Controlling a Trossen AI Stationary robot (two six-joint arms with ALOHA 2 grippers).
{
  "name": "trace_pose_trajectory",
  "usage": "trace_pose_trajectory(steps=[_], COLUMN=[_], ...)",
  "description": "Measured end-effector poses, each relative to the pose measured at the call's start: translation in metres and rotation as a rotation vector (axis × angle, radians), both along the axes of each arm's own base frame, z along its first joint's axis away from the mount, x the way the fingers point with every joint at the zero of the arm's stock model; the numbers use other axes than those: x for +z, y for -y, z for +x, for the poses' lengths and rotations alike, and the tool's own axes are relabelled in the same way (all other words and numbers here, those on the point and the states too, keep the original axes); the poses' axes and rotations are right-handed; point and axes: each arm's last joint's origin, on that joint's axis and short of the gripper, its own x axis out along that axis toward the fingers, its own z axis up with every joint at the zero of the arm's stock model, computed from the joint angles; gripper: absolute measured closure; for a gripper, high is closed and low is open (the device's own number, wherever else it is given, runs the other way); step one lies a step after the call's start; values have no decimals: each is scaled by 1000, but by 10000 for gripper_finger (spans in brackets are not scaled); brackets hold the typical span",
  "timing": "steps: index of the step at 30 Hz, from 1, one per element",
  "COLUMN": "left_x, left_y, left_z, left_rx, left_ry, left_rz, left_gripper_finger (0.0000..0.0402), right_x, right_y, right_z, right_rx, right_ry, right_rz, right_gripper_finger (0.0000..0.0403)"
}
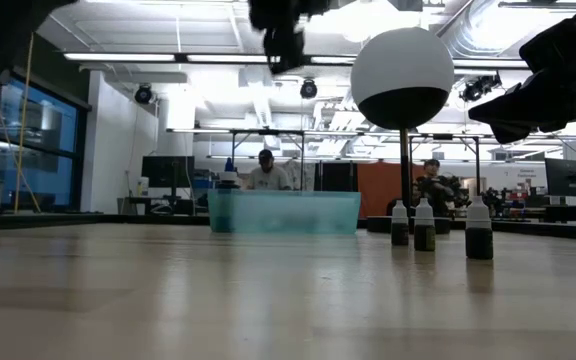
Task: Pick & Place food coloring
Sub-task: Put the small black food coloring bottle into the green bin
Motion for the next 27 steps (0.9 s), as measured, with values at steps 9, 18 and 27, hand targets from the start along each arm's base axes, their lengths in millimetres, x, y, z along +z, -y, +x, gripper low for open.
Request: trace_pose_trajectory(steps=[9, 18, 27], left_x=[35, 69, 115], left_y=[100, 135, 111], left_z=[2, -28, -70], left_rx=[92, 258, 356], left_ry=[162, 287, 442], left_rz=[168, 349, 396], left_gripper_finger=[275, 275, 275], right_x=[0, 0, 0], right_y=[0, 0, 0], right_z=[0, 0, 0], right_rx=[0, 0, 0], right_ry=[1, 1, 1], right_rz=[0, 0, 0], right_gripper_finger=[402, 402, 402])
